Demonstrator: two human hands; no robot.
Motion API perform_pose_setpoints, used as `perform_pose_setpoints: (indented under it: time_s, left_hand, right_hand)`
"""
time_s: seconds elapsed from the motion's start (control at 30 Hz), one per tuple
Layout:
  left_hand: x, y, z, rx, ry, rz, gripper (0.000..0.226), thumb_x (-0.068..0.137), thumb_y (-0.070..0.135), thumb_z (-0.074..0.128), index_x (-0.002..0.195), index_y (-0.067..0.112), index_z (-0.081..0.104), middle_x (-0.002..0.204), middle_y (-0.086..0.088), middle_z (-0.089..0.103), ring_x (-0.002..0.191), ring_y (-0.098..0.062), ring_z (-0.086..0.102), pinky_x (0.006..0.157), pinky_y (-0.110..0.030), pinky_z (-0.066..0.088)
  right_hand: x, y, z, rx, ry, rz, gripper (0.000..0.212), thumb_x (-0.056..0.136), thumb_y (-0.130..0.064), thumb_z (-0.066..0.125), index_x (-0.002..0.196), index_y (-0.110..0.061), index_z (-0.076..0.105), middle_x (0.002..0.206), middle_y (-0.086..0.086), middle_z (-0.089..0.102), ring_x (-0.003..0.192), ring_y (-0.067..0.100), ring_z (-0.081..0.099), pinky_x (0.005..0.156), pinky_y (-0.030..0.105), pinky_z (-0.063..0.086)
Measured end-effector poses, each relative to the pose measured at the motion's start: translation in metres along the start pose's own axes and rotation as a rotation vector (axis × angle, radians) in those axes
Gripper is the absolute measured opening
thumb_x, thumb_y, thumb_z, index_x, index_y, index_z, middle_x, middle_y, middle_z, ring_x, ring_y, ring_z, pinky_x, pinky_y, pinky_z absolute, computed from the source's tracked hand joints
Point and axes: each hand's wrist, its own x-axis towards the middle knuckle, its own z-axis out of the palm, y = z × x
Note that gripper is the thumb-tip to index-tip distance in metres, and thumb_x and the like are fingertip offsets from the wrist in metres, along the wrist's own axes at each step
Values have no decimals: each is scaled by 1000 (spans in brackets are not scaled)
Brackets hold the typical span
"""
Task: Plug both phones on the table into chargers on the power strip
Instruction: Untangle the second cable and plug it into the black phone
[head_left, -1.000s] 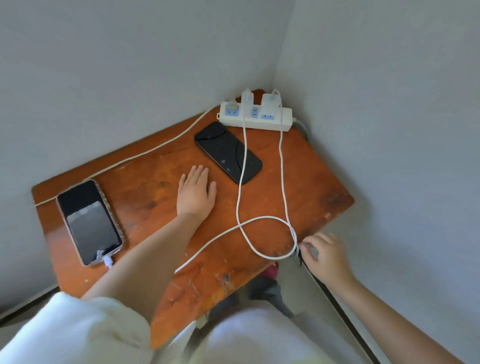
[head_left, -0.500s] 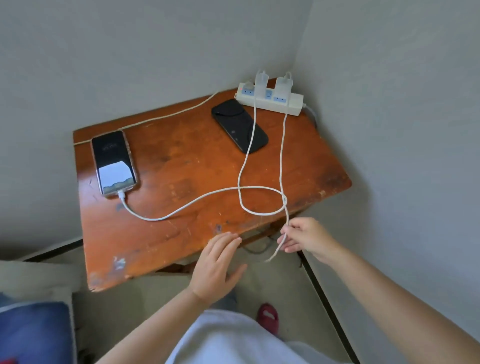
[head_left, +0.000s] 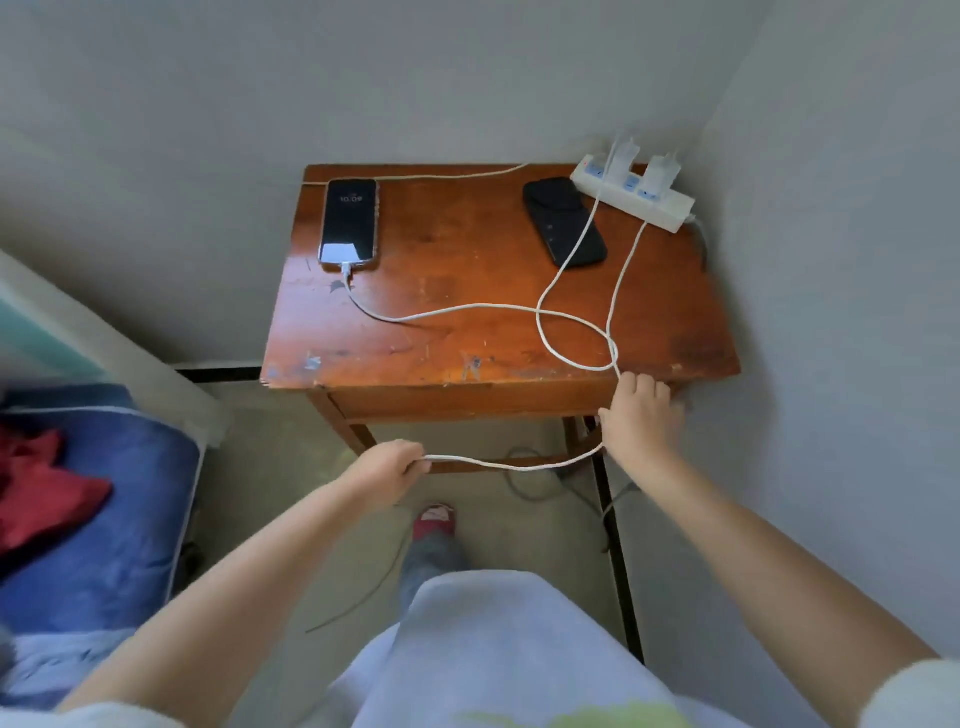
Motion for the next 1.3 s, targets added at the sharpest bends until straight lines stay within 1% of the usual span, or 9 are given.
perform_pose_setpoints:
  time_s: [0.17, 0.23, 0.37, 0.47, 0.6, 0.73, 0.87, 1.1, 1.3]
  left_hand:
    - [-22, 41, -36, 51, 150, 167, 22, 97, 18, 39, 91, 2, 53, 97, -16, 58, 94, -30, 54, 73, -31, 38]
    - [-32, 43, -46, 77, 190, 213, 23, 97, 19, 40, 93, 2, 55, 94, -13, 59, 89, -27, 53, 70, -30, 36]
    - [-47, 16, -53, 42, 142, 165, 20, 96, 16, 44, 76, 13, 49, 67, 7, 45, 74, -17, 43, 54, -22, 26]
    - [-50, -4, -57, -49, 202, 106, 22, 95, 11, 45, 74, 15, 48, 70, 2, 48, 75, -19, 46, 55, -21, 28]
    - [-38, 41, -70, 50, 231, 270, 21, 96, 15, 42, 96, 4, 60, 87, 2, 52, 81, -14, 46, 62, -19, 32]
    - [-29, 82, -89, 175, 303, 337, 22, 97, 21, 41, 100, 7, 58, 90, 1, 53, 79, -14, 46, 68, -23, 35]
    - [-35, 65, -90, 436, 262, 239, 21, 98, 19, 40, 111, 9, 52, 104, -6, 60, 92, -24, 58, 69, -27, 41]
    - [-27, 84, -64, 691, 600, 402, 38, 58, 7, 79, 92, 8, 64, 80, -7, 66, 71, -22, 62, 55, -25, 51]
    - [-25, 83, -65, 640, 721, 372, 42, 32, 4, 87, 68, 10, 65, 56, -3, 61, 47, -19, 57, 39, -18, 44]
  right_hand:
    - [-42, -52, -1, 214, -425, -656, 52, 97, -28, 44, 142, -9, 29, 140, 7, 47, 136, 24, 34, 118, 48, 13]
    - [-42, -52, -3, 317, -538, -693, 35, 100, -24, 37, 127, -5, 46, 108, 11, 62, 112, 29, 56, 101, 43, 39]
    - [-12, -13, -4, 174, -62, -629, 32, 90, -15, 37, 71, -5, 61, 50, 8, 56, 49, 28, 60, 52, 31, 47]
    - [8, 19, -21, -233, -144, -338, 28, 96, -14, 35, 108, -12, 59, 106, 10, 68, 105, 26, 61, 100, 41, 40]
    - [-11, -19, -39, 158, -341, -553, 52, 96, -29, 44, 143, -15, 27, 137, 3, 49, 132, 21, 38, 118, 40, 16]
    - [-20, -43, -61, 478, -328, -656, 25, 98, -16, 43, 111, -2, 59, 81, 5, 61, 87, 30, 62, 89, 33, 43]
    - [-1, 8, -48, -78, 305, -673, 21, 54, 6, 79, 55, -11, 67, 41, 1, 61, 42, 21, 61, 71, 47, 58]
    - [-21, -29, -29, 233, 149, -575, 40, 82, -16, 68, 117, 1, 58, 99, 17, 70, 87, 34, 68, 73, 38, 56]
    - [-17, -12, -29, 314, 231, -589, 20, 80, -5, 46, 70, -2, 63, 62, 12, 65, 52, 26, 64, 43, 21, 48]
